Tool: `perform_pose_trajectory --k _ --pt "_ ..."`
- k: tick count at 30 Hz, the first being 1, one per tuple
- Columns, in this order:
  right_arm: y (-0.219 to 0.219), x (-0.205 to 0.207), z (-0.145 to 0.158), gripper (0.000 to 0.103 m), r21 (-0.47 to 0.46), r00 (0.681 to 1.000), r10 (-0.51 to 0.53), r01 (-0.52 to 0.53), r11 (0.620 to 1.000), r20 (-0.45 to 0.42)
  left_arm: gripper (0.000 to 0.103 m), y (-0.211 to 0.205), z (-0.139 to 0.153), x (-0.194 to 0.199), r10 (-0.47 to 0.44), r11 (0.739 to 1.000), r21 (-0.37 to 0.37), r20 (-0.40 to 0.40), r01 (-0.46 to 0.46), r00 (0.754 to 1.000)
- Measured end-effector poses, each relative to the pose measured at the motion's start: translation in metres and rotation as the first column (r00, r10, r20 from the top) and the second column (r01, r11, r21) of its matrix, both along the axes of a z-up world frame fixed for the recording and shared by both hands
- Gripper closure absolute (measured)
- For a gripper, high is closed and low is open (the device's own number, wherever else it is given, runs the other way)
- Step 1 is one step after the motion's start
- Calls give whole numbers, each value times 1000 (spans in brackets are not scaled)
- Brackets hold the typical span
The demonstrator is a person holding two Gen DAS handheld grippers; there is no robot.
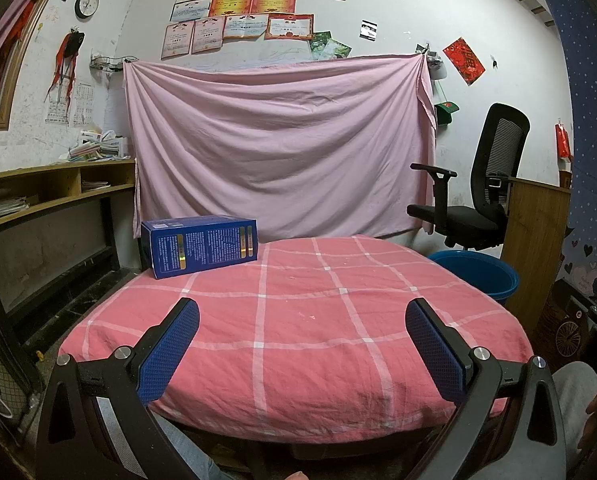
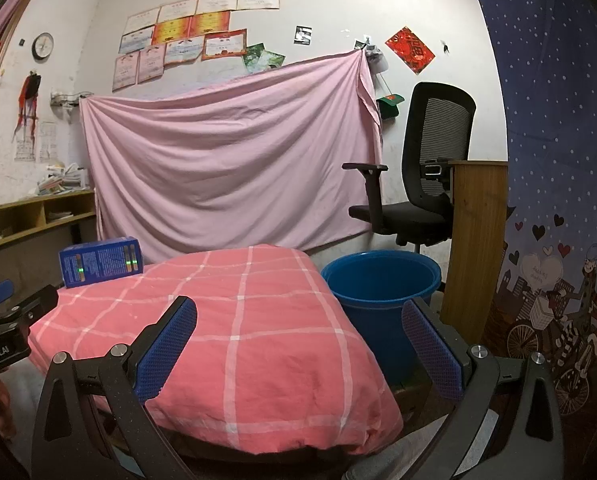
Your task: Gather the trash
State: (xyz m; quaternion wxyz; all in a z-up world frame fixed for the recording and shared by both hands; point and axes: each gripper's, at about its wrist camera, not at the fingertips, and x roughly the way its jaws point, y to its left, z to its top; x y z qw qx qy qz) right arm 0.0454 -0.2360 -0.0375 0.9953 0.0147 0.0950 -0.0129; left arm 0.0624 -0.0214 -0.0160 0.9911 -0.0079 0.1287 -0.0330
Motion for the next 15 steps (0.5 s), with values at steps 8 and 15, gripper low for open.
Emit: perform_pose_trajectory --k 8,15 --pt "-1 0 0 0 0 1000 0 0 1000 -1 2 1 0 0 0 1000 0 0 0 1000" --pt "-1 0 0 0 0 1000 1 -1 1000 -1 2 0 0 0 3 1000 0 1 -3 1000"
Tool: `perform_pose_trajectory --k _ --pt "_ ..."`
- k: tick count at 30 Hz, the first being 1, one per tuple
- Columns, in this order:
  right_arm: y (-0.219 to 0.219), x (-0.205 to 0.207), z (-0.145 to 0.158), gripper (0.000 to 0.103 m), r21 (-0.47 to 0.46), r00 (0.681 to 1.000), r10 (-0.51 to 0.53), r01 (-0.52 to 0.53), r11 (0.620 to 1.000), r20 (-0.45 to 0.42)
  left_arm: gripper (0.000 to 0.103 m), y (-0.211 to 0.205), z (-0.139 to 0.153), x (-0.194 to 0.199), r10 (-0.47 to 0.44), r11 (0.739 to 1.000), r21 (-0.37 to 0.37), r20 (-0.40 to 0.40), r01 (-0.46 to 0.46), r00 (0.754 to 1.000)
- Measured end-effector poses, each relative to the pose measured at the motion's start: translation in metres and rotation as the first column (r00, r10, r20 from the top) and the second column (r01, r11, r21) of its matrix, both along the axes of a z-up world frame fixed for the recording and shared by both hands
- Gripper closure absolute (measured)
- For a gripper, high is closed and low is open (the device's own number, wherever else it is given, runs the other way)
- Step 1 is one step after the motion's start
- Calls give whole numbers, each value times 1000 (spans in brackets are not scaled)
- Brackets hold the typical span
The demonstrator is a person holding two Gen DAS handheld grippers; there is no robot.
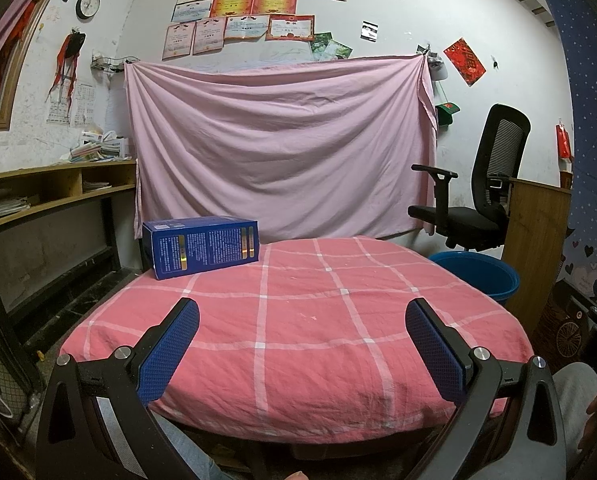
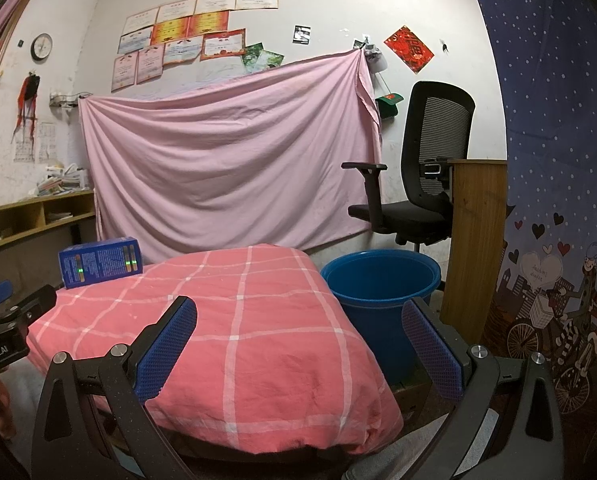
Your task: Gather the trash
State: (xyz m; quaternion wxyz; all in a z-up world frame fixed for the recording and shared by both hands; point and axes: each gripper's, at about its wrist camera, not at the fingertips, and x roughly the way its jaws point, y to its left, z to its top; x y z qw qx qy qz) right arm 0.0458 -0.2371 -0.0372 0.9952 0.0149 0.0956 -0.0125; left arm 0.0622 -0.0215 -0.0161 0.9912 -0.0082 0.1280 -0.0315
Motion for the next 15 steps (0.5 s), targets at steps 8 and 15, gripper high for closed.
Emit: perform_pose_trajectory --k 8,15 --pt "0 0 -1 0 0 1000 -1 1 1000 -2 2 1 0 0 0 1000 0 1 0 1000" --pt "1 -1 -3 0 1 1000 -2 2 1000 -3 2 1 0 0 1 1000 1 2 -1 1000"
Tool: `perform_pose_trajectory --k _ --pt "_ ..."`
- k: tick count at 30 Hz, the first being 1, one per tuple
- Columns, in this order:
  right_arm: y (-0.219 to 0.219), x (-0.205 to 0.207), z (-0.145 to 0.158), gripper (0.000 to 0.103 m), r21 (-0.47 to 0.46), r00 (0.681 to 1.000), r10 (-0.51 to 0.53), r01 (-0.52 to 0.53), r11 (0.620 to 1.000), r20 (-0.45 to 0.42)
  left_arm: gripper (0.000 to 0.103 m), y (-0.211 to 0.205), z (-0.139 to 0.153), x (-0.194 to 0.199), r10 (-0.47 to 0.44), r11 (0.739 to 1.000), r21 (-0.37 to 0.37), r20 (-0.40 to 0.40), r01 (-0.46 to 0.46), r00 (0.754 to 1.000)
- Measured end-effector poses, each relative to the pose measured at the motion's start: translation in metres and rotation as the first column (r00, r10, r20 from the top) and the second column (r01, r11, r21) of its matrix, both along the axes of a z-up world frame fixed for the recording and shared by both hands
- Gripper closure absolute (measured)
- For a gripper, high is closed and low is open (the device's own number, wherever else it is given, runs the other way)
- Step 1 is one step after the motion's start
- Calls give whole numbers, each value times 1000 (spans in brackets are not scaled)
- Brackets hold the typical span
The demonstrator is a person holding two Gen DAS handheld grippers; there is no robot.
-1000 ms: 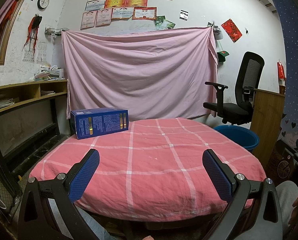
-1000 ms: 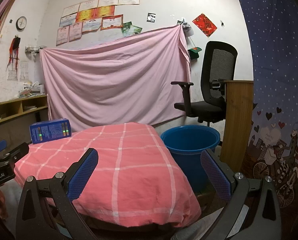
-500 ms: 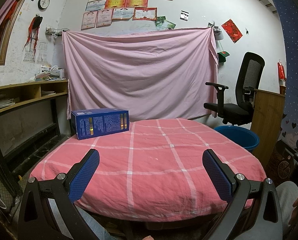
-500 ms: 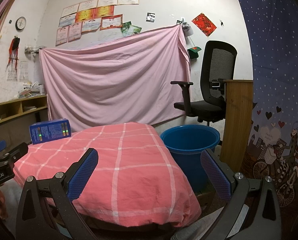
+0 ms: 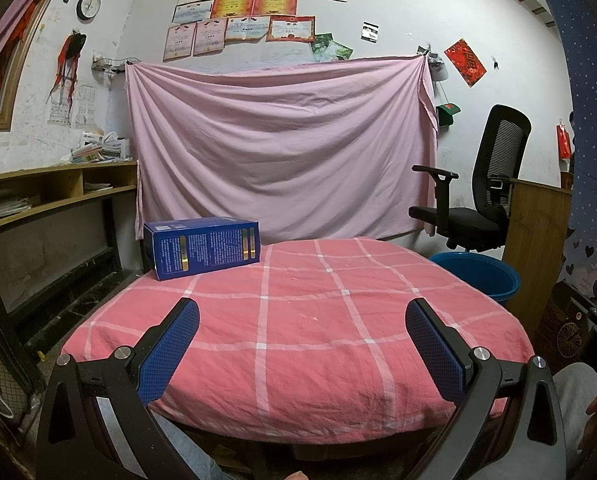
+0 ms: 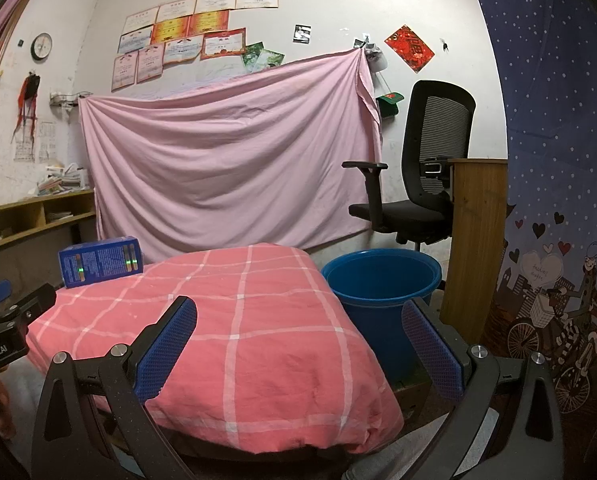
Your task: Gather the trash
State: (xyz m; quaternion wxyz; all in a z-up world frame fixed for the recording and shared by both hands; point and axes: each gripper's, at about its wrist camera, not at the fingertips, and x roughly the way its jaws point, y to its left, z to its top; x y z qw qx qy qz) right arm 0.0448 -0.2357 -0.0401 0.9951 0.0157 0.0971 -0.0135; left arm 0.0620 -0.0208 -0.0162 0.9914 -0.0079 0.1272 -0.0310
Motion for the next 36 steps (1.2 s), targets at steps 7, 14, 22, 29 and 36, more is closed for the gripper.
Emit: perform_pose_trajectory --k 7,14,22,29,36 --pt "0 0 0 0 1 1000 -1 1 1000 0 2 0 0 0 1 1000 -1 0 -1 1000" --pt "1 0 -2 0 3 1000 -1 1 1000 -3 2 -1 0 0 -4 1000 -1 -4 4 1000" --pt "3 -1 -4 0 9 1000 -6 6 1000 -8 2 -2 4 -1 4 1000 6 -3 -4 1000" --pt "2 -1 -2 0 13 1000 -7 8 1000 -11 2 -6 4 1 3 1000 22 -10 -2 1000" --pt "4 -1 -1 0 13 1000 -6 6 1000 -11 2 -7 2 2 25 999 32 -2 -25 1000"
